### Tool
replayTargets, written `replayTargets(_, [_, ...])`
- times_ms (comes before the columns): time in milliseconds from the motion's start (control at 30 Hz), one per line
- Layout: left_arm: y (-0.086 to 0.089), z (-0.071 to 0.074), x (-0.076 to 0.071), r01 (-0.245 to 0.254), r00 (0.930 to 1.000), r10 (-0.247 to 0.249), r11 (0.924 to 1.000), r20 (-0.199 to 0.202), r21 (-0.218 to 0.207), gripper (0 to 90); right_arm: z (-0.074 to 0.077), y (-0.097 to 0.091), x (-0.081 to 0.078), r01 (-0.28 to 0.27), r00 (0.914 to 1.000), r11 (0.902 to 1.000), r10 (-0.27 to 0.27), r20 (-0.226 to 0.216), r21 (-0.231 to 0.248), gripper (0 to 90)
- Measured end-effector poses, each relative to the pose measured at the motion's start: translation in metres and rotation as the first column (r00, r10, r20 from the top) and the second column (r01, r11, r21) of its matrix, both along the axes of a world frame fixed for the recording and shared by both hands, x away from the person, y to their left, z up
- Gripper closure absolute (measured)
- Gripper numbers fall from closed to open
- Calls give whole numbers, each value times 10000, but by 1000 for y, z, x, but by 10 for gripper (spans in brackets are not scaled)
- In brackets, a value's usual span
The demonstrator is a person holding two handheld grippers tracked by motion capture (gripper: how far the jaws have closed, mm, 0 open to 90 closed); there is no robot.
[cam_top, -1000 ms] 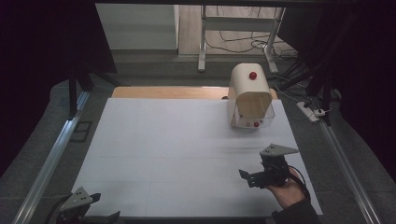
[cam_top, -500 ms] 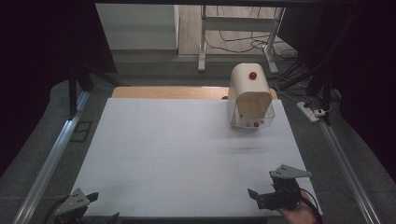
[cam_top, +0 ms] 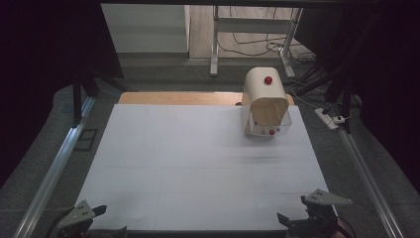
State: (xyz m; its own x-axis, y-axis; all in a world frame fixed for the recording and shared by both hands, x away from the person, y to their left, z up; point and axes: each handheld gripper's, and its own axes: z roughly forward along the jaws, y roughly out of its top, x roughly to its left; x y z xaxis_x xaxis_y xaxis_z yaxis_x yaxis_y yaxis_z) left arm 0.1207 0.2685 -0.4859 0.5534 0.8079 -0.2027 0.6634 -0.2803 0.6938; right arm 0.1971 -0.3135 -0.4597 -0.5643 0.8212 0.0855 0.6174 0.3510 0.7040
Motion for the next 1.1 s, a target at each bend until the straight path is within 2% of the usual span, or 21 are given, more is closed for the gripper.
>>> replayTargets(233, [0, 0, 0, 4, 10000, -4, 10000, -29, -34, 31, -2, 2, 1, -170, 9994, 9995, 161, -317, -259, 0])
replayTargets(500, [1, -1, -2, -70, 9999, 70, 10000, -79, -39, 33, -1, 5, 1, -370, 9992, 9985, 364, -171, -410, 0])
replayTargets(733, [1, -1, -1, -107, 9999, 106, 9999, -118, -25, 35, 0, 6, 1, -414, 9990, 9986, 408, -187, -322, 0])
replayTargets(1100, [2, -1, 1, -111, 9998, 109, 9999, -155, -131, 40, 4, 9, 3, -463, 9985, 9981, 474, 268, -411, 0])
